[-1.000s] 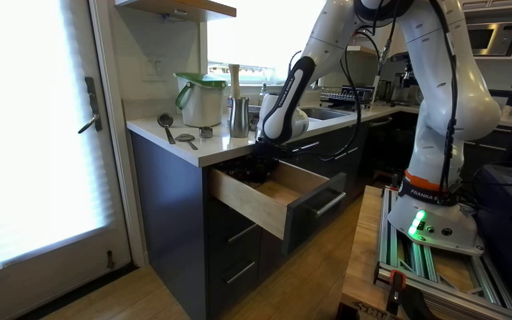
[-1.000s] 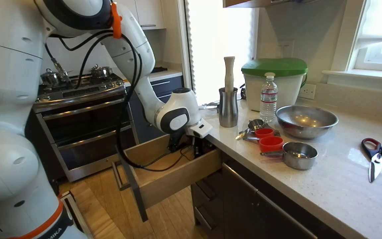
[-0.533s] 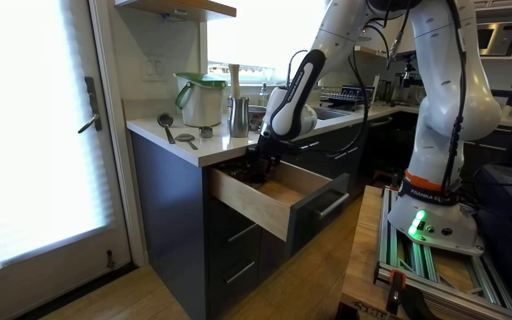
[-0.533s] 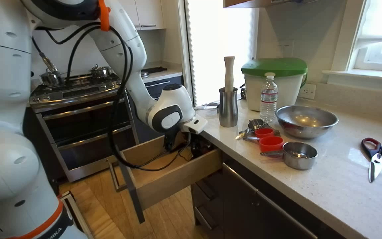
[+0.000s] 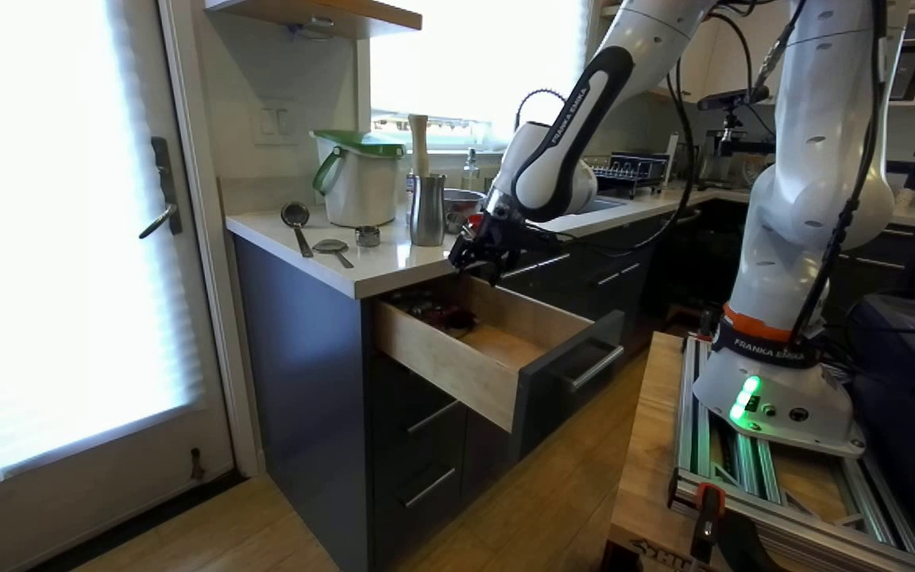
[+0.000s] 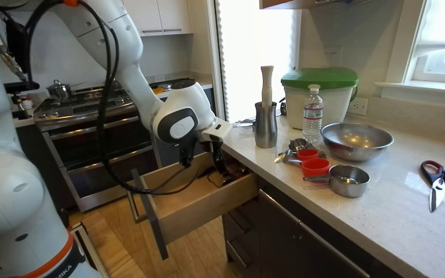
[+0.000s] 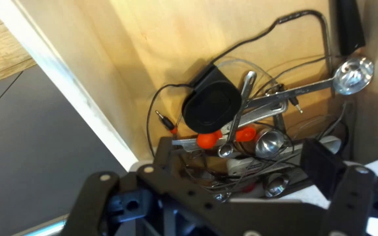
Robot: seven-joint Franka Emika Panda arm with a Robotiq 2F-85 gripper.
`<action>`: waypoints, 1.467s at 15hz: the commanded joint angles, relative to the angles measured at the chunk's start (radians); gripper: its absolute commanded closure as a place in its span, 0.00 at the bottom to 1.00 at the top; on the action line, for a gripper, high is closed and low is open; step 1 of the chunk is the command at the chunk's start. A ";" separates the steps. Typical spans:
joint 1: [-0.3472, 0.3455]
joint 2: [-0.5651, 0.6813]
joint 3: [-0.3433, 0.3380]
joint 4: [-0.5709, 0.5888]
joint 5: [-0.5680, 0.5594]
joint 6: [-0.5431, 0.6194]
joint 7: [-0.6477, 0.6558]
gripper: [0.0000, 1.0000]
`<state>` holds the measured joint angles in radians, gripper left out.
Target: Pick up the black object from the left side of the counter and put it in the open drawer
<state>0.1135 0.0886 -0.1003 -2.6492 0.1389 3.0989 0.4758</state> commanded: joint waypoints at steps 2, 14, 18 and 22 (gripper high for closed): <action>-0.032 -0.250 0.071 -0.152 0.009 -0.114 -0.175 0.00; -0.051 -0.554 0.063 -0.120 -0.014 -0.467 -0.404 0.00; -0.072 -0.542 0.065 -0.084 0.002 -0.596 -0.428 0.00; -0.087 -0.564 0.054 -0.085 -0.001 -0.661 -0.455 0.00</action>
<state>0.0351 -0.4743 -0.0543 -2.7353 0.1328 2.4417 0.0250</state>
